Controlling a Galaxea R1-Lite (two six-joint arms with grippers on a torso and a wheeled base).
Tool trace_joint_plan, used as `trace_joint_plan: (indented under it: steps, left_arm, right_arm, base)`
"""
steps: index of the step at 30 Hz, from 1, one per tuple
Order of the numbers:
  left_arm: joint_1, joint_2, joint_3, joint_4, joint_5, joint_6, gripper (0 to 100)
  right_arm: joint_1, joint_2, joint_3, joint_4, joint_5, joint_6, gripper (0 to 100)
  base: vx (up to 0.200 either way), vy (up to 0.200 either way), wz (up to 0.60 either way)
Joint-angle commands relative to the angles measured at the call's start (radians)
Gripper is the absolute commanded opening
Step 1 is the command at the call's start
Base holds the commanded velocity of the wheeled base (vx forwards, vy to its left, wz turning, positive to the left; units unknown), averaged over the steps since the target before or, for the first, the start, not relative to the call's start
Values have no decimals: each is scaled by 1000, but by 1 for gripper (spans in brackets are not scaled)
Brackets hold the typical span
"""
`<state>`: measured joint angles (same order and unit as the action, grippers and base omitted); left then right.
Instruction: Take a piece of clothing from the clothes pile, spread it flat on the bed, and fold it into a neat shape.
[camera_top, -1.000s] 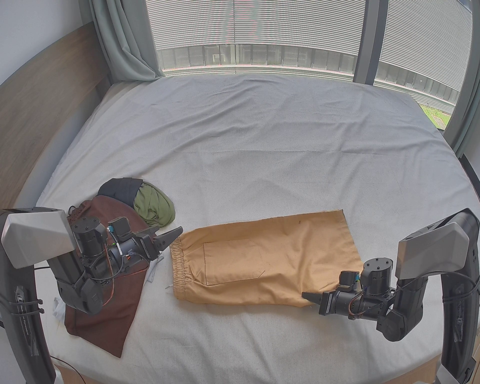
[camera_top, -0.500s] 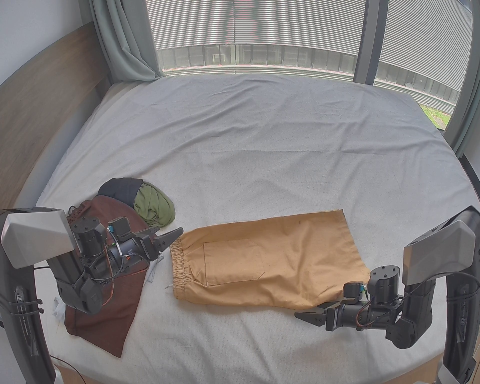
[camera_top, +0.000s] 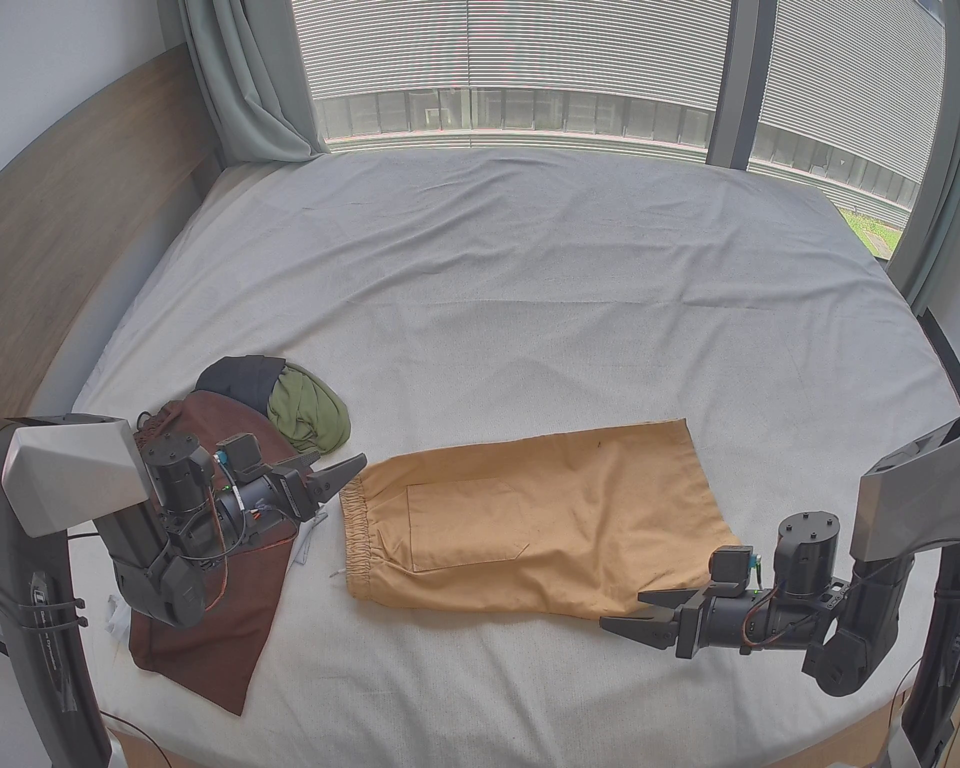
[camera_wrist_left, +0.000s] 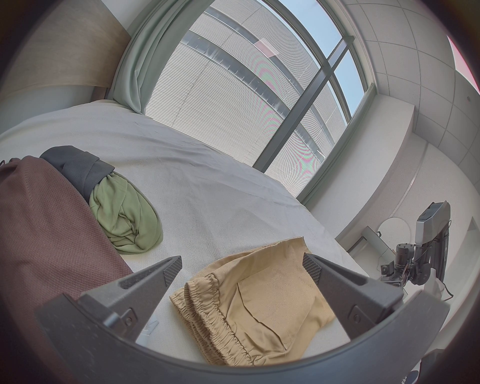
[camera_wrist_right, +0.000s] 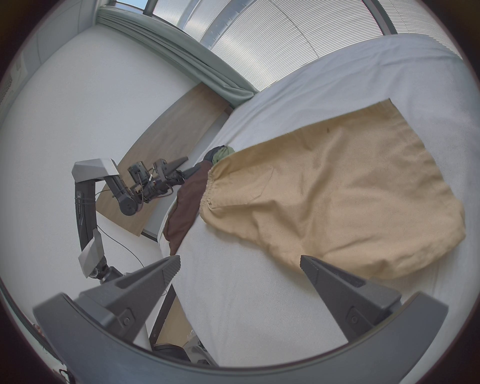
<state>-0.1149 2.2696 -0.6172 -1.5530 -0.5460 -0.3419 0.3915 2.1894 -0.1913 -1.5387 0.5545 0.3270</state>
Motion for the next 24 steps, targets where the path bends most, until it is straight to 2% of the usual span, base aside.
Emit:
trace_joint_plan:
  steps: [1, 18, 24]
  left_arm:
    - [0, 2, 1, -2, 0, 0, 100]
    - [0, -1, 27, -2, -15, 1, 100]
    - [0, -1, 37, -2, -17, 1, 100]
  right_arm:
    - [-3, -82, 12, 0, 5, 3, 100]
    - [-83, -141, -82, 2, 12, 44, 100]
    - [-86, -138, -85, 0, 12, 44, 100]
  base:
    - [0, 0, 0]
    - [0, 0, 0]
    - [0, 0, 0]
